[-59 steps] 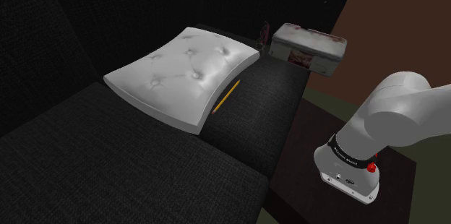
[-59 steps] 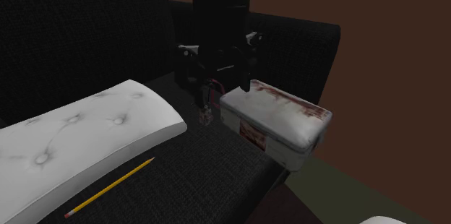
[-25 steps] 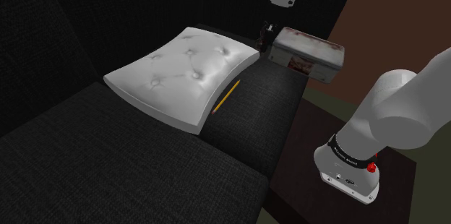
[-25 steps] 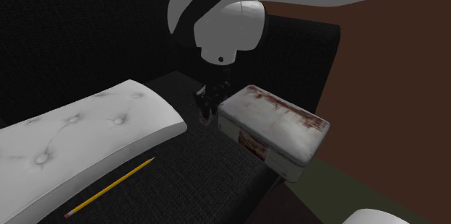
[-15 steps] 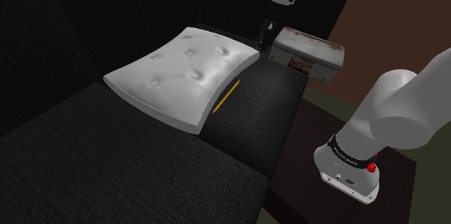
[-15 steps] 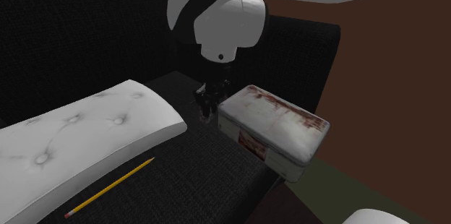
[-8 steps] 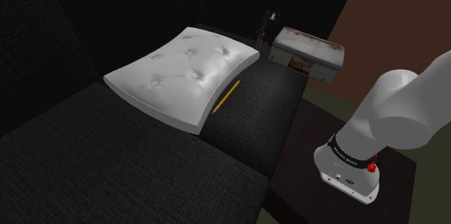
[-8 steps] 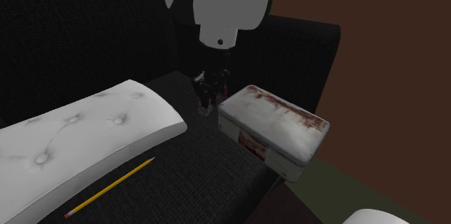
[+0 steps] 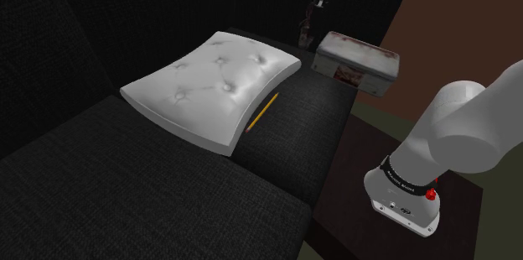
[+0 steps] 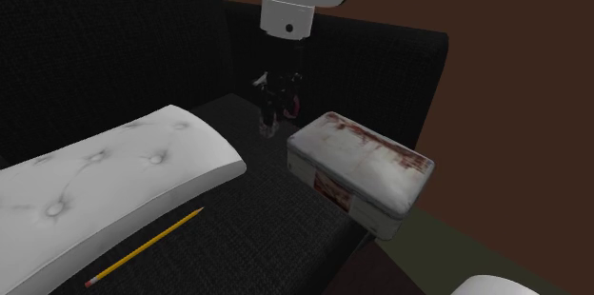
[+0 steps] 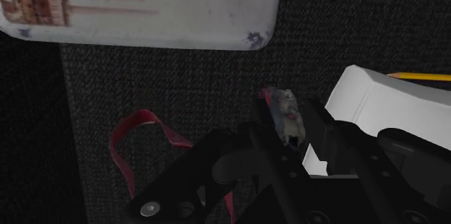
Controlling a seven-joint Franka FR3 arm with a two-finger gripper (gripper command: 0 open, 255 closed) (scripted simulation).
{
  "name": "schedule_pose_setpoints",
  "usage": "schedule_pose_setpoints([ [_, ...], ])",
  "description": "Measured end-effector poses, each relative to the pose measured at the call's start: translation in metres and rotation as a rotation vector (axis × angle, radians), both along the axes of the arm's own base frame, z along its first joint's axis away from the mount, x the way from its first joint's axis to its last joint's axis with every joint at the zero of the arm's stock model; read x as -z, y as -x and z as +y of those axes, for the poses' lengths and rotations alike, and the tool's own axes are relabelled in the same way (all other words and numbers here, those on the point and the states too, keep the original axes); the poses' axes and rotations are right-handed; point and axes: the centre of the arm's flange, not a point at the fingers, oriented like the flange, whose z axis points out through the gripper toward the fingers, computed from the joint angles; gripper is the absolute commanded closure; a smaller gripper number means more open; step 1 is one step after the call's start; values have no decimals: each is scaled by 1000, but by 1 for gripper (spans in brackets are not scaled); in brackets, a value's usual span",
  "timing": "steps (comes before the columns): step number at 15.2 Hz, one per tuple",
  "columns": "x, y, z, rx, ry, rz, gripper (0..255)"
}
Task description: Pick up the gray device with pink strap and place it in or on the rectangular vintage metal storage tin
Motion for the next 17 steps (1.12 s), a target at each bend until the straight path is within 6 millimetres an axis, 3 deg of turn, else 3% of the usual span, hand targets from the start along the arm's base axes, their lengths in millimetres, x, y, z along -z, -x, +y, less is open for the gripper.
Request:
schedule_pose_setpoints([
  [17, -90, 2, 0, 0, 0, 0, 255],
])
